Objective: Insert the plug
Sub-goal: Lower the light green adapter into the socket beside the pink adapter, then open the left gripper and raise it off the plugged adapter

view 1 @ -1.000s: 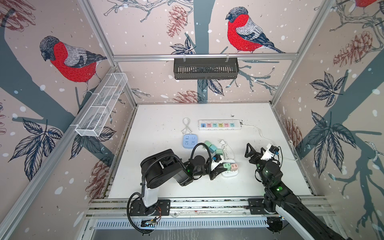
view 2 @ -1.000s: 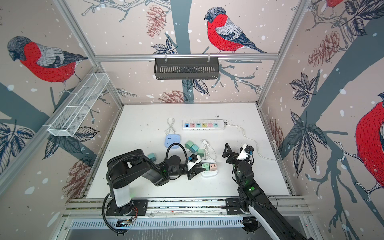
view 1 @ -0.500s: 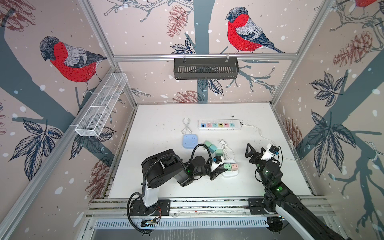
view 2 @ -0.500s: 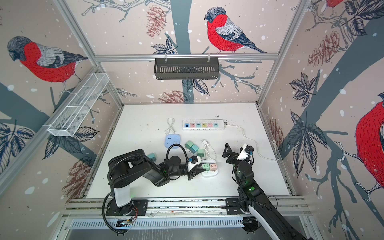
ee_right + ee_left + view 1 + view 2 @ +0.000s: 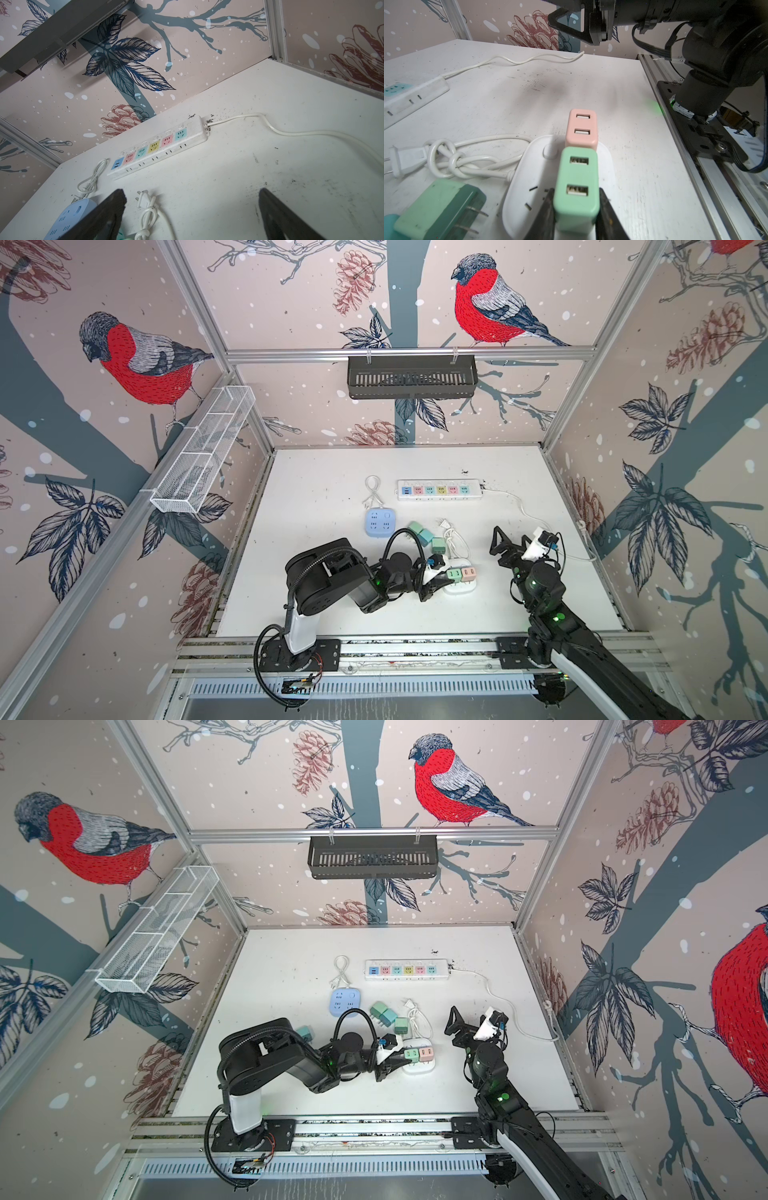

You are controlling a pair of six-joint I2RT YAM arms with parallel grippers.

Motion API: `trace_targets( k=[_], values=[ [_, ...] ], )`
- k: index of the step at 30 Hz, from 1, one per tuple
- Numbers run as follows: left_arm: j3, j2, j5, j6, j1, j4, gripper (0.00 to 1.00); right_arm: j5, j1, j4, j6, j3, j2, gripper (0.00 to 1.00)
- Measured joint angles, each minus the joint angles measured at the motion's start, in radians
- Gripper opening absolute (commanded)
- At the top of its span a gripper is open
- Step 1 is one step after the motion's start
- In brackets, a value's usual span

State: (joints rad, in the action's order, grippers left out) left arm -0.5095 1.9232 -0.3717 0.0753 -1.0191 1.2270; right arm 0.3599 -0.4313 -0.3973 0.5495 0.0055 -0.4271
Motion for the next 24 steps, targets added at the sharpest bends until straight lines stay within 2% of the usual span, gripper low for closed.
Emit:
trace_targets(
  k=[8, 9, 10, 11, 12, 13, 14, 19, 24],
  values=[
    [-0.002, -0.002, 0.002, 0.006, 0.0, -0.006, 0.0, -0.012, 0.002, -0.001, 0.0, 0.0, -0.003, 1.0],
    [-0.001, -0.007, 0.005, 0.008, 0.0, -0.013, 0.1, -0.012, 0.002, -0.001, 0.0, 0.0, -0.003, 1.0],
    [0.0, -0.015, 0.007, 0.008, -0.001, -0.023, 0.28, -0.012, 0.002, -0.001, 0.0, 0.0, -0.003, 1.0],
    [-0.001, -0.024, 0.009, 0.009, -0.001, -0.037, 0.4, -0.013, 0.002, -0.002, 0.0, 0.0, -0.003, 1.0],
    [-0.004, -0.035, 0.013, 0.01, -0.001, -0.06, 0.49, -0.013, 0.002, -0.002, 0.0, 0.0, -0.004, 1.0],
    [-0.014, -0.048, 0.021, 0.01, -0.002, -0.098, 0.82, -0.013, 0.002, -0.002, 0.0, 0.0, -0.005, 1.0],
    [-0.026, -0.06, 0.038, 0.007, -0.003, -0.14, 0.99, -0.013, 0.002, -0.002, 0.0, 0.0, -0.005, 1.0],
    [-0.132, -0.154, 0.058, -0.016, -0.002, -0.337, 0.99, -0.013, 0.003, -0.002, 0.0, 0.0, -0.005, 1.0],
    [-0.165, -0.309, 0.058, -0.042, -0.002, -0.434, 0.99, -0.017, 0.006, -0.002, 0.0, 0.0, -0.005, 1.0]
  ],
)
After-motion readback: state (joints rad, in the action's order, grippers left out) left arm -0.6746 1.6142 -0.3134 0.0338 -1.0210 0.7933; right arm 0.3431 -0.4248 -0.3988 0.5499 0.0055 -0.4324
